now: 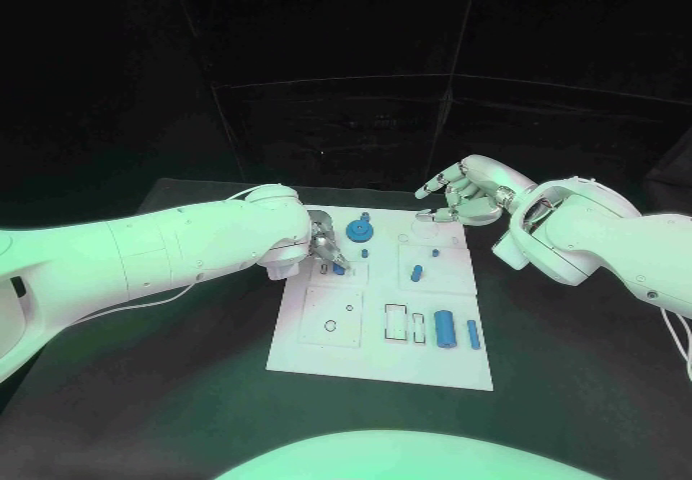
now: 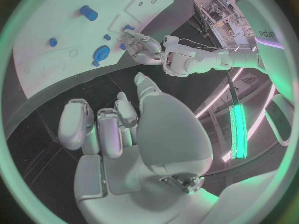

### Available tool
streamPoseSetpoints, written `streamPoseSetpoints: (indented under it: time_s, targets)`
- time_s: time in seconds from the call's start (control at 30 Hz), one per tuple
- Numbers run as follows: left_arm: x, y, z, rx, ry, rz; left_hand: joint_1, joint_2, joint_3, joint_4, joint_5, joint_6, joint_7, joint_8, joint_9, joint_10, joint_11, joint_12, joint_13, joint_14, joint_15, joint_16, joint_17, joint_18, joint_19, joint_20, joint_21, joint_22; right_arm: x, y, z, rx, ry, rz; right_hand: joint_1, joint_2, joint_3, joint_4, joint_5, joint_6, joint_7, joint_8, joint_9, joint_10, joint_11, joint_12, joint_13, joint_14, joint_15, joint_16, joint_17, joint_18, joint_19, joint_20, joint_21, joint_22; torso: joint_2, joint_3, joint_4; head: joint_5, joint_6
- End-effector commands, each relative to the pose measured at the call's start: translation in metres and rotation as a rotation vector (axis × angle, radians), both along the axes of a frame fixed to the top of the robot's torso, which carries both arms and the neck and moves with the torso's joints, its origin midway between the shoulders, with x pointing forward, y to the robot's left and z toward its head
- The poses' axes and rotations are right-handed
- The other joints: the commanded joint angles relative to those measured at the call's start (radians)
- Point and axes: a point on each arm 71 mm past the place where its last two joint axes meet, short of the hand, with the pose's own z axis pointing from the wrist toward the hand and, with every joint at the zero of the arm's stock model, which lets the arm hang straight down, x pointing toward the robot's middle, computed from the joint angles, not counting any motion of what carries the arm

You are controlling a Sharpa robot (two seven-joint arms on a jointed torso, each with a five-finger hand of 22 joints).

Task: Assemble the parts on the task board

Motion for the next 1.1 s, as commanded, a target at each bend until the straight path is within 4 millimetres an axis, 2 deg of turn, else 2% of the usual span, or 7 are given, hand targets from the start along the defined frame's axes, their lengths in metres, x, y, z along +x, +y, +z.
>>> streamPoseSetpoints:
  time_s: [0.03,0.33,0.57,0.87,1.1]
  targets:
    - [-0.0032,0.0004,-0.0033,0.027,0.034,-0.009,-0.007,-0.001,0.184,-0.173,0.004,-0.005,-0.005,0.005,0.003,0.004,0.001,0.003,0.000,0.104,0.001,0.003,0.263,-0.019,0.019,0.001,0.001,0.001,0.0000,0.0013,0.0012,0.003,-0.002,0.012,0.001,0.011,-0.006,0.001,0.006,0.007,0.000,0.005,0.002,0.000,-0.006,-0.003,-0.001,0.050,-0.007,-0.004,0.036,0.006,-0.001,-0.005,-0.006,-0.002,0.000,0.0000,0.0011,0.000,-0.001]
    - [-0.0010,0.0013,-0.0031,0.054,0.020,-0.009,-0.022,0.000,0.190,-0.162,0.005,-0.006,-0.007,0.011,0.011,0.005,0.000,0.003,-0.001,0.104,0.000,0.003,0.263,-0.019,0.019,0.000,0.000,0.000,0.0006,0.0016,0.0010,0.003,-0.002,0.012,0.001,0.011,-0.006,0.001,0.006,0.007,0.000,0.005,0.002,0.001,-0.006,-0.003,-0.001,0.050,-0.007,-0.004,0.036,0.006,-0.001,-0.005,-0.006,-0.002,0.000,0.0003,0.0002,0.000,-0.002]
    - [-0.0004,-0.0021,-0.0031,0.057,0.020,-0.016,-0.052,-0.009,0.177,-0.140,0.002,0.001,-0.016,0.022,0.022,0.008,-0.006,0.008,0.002,0.104,-0.004,0.003,0.263,-0.019,0.019,-0.003,0.000,0.002,0.0008,0.0018,0.0010,0.003,-0.002,0.012,0.002,0.011,-0.006,0.001,0.006,0.007,0.000,0.005,0.002,-0.001,-0.006,-0.005,-0.003,0.050,-0.007,-0.005,0.034,0.006,-0.002,-0.005,-0.007,-0.003,0.000,0.0005,-0.0001,0.000,-0.003]
    - [0.0013,-0.0070,-0.0039,0.069,0.031,-0.026,-0.094,-0.025,0.105,-0.102,-0.002,0.026,-0.028,0.033,0.033,0.011,-0.015,0.018,0.009,0.104,-0.012,0.003,0.263,-0.022,0.025,-0.011,0.009,0.020,0.0009,0.0025,0.0011,0.004,-0.004,0.013,0.002,0.011,-0.007,0.001,0.006,0.007,0.000,0.005,0.002,-0.001,-0.006,-0.006,-0.003,0.050,-0.007,-0.006,0.033,0.007,-0.002,-0.005,-0.008,-0.005,0.000,0.0011,0.0000,0.000,-0.004]
    - [0.0033,-0.0072,-0.0049,0.084,0.042,-0.026,-0.124,-0.027,0.043,-0.070,-0.002,0.036,-0.032,0.040,0.040,0.014,-0.018,0.025,0.014,0.104,-0.015,0.003,0.263,-0.025,0.029,-0.014,0.017,0.034,0.0010,0.0027,0.0011,0.004,-0.004,0.013,0.001,0.010,-0.009,0.002,0.006,0.006,0.001,0.005,0.001,-0.004,-0.006,-0.009,-0.007,0.049,-0.007,-0.008,0.031,0.008,-0.004,-0.005,-0.011,-0.009,0.000,0.0013,-0.0001,-0.002,-0.005]
